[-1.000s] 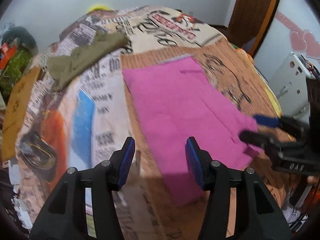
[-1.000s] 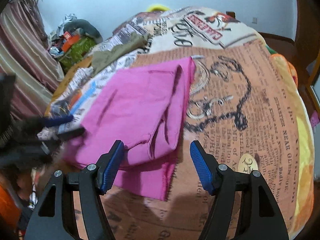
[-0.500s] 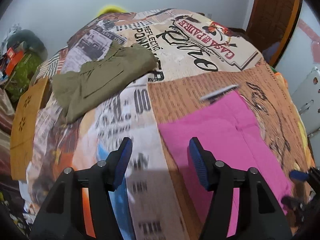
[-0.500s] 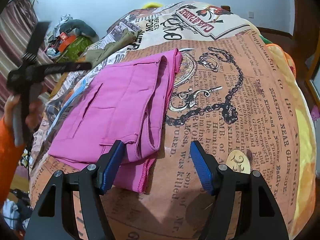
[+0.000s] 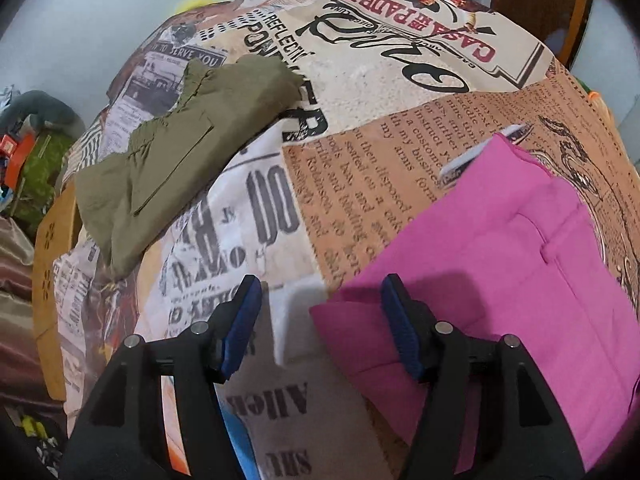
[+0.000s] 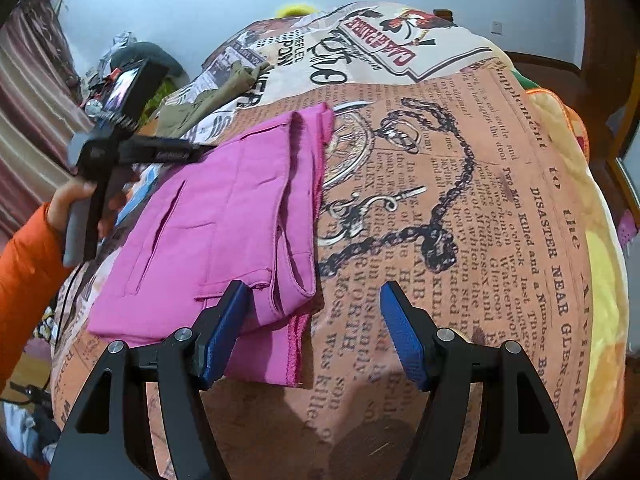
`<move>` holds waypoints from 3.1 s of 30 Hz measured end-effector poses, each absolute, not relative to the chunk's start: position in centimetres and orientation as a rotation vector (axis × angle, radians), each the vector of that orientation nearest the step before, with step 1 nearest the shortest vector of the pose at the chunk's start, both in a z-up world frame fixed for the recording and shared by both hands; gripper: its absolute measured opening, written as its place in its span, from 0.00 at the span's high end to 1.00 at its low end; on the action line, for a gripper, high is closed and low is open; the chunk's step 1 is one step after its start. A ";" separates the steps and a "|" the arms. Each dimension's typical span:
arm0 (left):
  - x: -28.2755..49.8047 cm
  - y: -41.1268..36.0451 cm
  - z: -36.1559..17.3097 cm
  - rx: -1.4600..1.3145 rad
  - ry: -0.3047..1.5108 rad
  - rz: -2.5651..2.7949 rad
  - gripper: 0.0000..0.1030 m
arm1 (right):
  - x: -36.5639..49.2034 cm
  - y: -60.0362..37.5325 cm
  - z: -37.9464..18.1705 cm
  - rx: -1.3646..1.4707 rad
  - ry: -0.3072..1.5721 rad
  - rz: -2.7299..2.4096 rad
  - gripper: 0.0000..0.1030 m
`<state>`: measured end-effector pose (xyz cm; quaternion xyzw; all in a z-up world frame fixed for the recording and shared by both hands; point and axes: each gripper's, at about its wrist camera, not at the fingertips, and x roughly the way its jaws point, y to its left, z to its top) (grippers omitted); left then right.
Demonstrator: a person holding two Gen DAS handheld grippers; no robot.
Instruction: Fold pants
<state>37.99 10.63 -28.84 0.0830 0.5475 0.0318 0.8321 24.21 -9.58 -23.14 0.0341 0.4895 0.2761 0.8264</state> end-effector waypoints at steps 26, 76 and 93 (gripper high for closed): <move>19.3 8.7 -24.4 -0.028 1.099 0.034 0.32 | 22.5 -10.7 -18.7 -0.009 0.911 0.523 0.37; 18.0 8.0 -24.9 0.067 1.086 -0.087 0.86 | 23.1 -8.5 -22.6 -0.127 0.995 0.638 0.71; 17.1 10.1 -24.8 0.048 1.103 -0.018 0.86 | 22.4 -13.5 -23.2 -0.107 1.048 0.478 0.68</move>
